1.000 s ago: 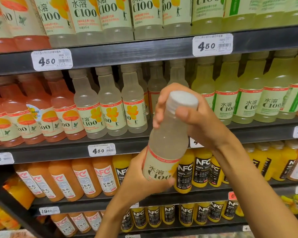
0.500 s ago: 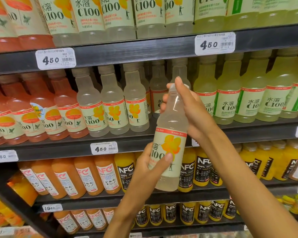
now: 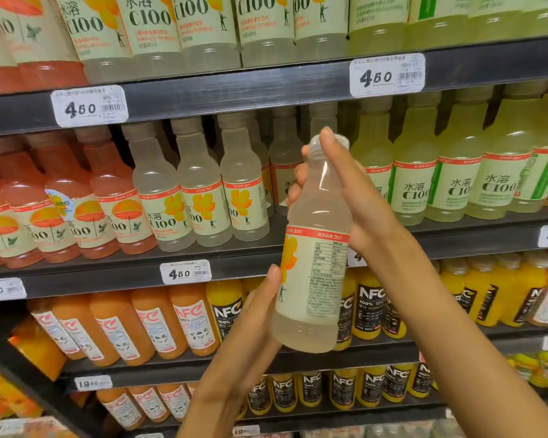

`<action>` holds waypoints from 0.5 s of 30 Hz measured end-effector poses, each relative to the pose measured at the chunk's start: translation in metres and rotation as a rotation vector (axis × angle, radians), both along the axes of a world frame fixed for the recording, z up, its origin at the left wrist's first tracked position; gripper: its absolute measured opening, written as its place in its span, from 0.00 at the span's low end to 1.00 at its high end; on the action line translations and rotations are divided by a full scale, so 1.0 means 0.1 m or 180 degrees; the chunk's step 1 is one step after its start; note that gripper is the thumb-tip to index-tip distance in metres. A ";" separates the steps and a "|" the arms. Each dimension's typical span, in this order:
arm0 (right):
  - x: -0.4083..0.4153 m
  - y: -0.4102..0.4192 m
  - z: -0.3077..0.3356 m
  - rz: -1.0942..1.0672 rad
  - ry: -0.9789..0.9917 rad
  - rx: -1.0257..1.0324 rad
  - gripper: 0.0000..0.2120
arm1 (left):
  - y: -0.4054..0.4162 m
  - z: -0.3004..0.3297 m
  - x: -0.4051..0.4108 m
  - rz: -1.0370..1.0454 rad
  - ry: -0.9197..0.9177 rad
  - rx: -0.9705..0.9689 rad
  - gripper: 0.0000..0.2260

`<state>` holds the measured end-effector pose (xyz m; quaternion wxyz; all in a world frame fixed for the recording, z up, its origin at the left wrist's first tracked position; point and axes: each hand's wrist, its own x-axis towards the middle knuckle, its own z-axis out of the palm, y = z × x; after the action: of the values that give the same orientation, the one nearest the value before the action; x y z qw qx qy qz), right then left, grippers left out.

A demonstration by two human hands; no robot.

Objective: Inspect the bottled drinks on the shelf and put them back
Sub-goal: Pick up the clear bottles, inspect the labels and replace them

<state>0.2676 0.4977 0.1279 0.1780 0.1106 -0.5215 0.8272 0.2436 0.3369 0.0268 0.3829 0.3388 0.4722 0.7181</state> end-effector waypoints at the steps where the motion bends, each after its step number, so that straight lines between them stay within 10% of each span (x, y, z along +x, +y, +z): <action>1: 0.01 0.00 0.02 -0.0201 0.0029 0.0167 0.13 | 0.00 0.02 -0.01 0.0018 0.0078 -0.0025 0.37; 15: -0.06 -0.06 0.03 0.0646 -0.0156 -0.0252 0.13 | 0.14 0.03 0.13 -0.0810 -0.1103 0.0568 0.33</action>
<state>0.2614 0.4919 0.1309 0.0848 0.1354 -0.4787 0.8633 0.2566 0.3509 0.0302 0.5142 0.2999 0.2875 0.7503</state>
